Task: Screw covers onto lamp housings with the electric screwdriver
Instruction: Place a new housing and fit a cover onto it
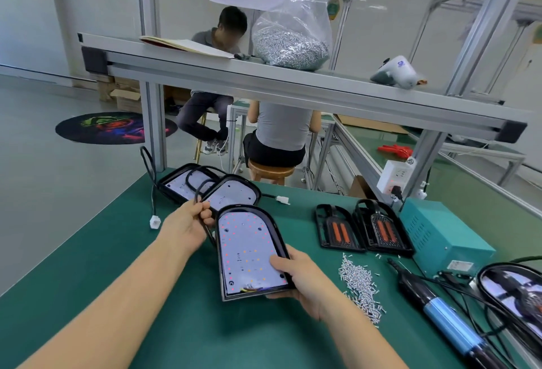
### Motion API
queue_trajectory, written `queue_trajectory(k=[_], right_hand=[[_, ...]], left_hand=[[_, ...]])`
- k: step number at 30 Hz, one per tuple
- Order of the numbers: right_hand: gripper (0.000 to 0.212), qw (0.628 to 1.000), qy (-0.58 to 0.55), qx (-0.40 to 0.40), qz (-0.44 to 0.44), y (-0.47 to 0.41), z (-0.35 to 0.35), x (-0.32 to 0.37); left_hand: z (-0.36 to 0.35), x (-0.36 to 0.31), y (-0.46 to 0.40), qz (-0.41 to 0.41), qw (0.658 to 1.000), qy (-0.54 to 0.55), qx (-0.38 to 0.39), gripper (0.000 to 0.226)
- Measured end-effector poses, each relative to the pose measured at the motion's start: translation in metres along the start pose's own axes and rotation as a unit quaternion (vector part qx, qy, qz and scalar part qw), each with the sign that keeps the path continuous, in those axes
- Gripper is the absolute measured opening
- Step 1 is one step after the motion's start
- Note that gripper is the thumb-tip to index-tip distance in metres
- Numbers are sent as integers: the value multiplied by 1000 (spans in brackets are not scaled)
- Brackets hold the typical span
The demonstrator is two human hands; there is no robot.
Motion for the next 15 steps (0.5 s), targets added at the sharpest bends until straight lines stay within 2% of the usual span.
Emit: queue_trajectory(k=[6, 10, 15], right_hand=[[21, 1000, 15, -18, -7, 2, 7, 0], [24, 1000, 23, -3, -11, 9, 17, 0], [28, 995, 66, 66, -20, 15, 20, -1]], left_hand=[[19, 7, 30, -74, 995, -20, 57, 36], [41, 13, 57, -90, 993, -58, 43, 33], [66, 13, 75, -132, 977, -167, -29, 35]])
Point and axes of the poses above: each hand's wrist, its own y-axis away from the middle knuckle, its own z-axis out of the back of the hand, x = y × z, the point moved 2 cm from there along -y, towards the middle knuckle, and after that the axes turned 9 degrees about z, right-handed, at the moved point
